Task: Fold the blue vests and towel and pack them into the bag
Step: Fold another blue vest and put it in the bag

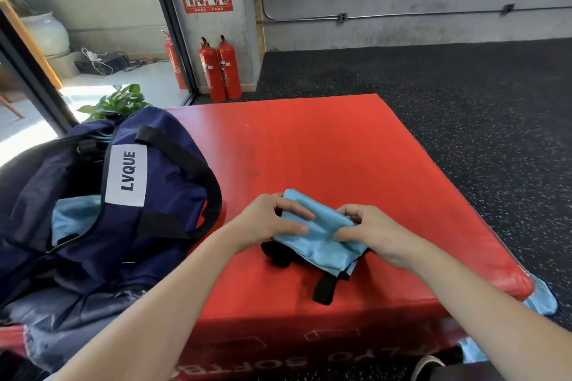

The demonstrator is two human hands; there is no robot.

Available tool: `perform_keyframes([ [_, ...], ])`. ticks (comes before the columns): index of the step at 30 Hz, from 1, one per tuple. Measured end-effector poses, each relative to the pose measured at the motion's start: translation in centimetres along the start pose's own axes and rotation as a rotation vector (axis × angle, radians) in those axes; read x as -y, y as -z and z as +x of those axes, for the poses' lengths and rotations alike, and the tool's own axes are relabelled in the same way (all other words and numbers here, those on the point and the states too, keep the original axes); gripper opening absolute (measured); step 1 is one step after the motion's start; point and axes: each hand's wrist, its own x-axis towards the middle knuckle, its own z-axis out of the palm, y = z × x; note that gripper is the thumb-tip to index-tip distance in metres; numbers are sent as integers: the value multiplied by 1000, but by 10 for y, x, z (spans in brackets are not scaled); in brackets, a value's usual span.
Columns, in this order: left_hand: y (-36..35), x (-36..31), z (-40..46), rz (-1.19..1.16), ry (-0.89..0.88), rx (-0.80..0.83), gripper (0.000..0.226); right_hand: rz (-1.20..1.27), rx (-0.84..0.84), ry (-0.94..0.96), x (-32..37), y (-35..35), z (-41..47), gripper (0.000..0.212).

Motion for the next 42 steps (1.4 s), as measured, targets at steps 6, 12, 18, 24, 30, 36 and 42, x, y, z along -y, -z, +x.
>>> perform_keyframes([
  [6, -2, 5, -8, -15, 1, -100, 13, 99, -3, -42, 7, 3, -9, 26],
  [12, 9, 4, -40, -100, -52, -374, 13, 194, 7, -37, 22, -16, -19, 48],
  [18, 22, 6, -84, -100, -63, -525, 23, 290, -323, 158, 45, -65, -26, 41],
  [24, 40, 21, -142, -152, -63, -614, 41, 106, -385, 418, 70, -119, -31, 26],
  [30, 90, 34, -200, -173, -60, -1034, 39, 32, -212, 603, 131, -190, -18, 17],
  [36, 149, 48, -262, -80, 5, -1309, 41, -38, -53, 645, 203, -278, 16, 23],
  [42, 211, 72, -276, 200, 46, -1193, 46, -82, 42, 494, 233, -343, 61, 24],
])
